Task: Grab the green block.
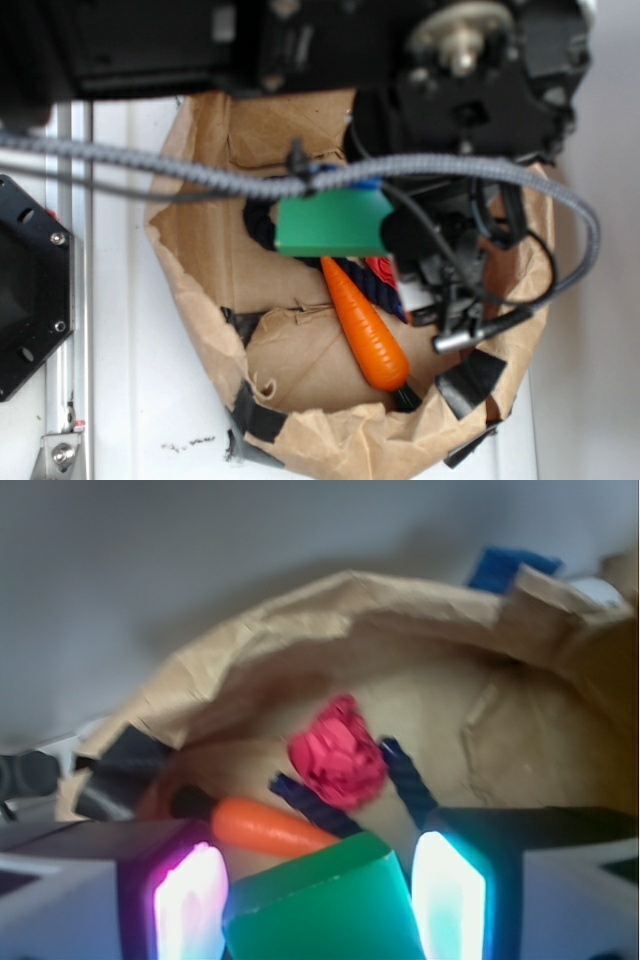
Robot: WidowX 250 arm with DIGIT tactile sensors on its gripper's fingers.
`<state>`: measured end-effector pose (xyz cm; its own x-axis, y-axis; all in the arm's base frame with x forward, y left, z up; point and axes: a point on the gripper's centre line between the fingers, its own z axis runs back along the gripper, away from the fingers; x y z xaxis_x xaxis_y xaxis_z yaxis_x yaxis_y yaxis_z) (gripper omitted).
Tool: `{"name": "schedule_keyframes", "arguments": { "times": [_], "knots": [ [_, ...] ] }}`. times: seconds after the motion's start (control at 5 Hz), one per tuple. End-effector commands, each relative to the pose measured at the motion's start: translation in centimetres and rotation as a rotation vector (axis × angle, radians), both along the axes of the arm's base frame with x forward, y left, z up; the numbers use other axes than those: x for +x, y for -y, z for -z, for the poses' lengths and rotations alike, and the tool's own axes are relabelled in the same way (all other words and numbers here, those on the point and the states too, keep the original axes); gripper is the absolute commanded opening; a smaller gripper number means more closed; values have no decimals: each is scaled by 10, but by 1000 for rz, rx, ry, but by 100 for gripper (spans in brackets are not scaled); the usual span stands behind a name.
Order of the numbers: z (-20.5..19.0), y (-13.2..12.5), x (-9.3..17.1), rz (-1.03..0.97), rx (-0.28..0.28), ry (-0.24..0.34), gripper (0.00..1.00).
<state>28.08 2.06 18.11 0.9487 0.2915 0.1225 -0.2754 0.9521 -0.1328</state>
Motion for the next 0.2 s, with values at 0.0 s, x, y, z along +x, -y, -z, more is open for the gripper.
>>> {"name": "schedule_keyframes", "arguments": {
  "times": [0.0],
  "knots": [
    [-31,0,-5,-9,71,60,0]
  ]
}}
